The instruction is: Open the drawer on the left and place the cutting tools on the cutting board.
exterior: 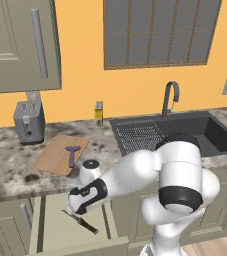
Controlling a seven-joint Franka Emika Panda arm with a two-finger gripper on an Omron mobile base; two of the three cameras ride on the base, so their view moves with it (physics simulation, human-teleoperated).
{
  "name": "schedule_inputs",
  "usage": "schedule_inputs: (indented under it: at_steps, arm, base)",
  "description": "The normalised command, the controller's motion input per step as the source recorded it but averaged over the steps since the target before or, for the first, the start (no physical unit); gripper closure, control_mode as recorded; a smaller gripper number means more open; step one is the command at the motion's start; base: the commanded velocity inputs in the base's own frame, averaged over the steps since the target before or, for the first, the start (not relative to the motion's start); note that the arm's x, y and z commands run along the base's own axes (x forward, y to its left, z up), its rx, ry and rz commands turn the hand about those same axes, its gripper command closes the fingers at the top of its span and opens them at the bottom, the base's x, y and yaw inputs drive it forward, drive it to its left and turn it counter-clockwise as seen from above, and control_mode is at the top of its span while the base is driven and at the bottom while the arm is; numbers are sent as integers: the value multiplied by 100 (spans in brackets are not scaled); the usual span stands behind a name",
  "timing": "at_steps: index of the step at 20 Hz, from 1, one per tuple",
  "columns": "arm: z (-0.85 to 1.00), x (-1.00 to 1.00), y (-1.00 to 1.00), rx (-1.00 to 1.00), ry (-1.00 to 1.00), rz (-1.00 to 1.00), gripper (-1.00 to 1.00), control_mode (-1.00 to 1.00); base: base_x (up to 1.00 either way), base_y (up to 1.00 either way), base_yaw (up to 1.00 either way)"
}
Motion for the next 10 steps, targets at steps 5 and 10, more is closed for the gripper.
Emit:
schedule_inputs:
  at_steps: [5, 10]
  arm:
    - [-22, 2, 0, -1, 0, 7, -100, -100]
    - [-32, 0, 1, 0, -2, 5, -100, -100]
  base:
    - [0, 0, 0]
    - [0, 0, 0]
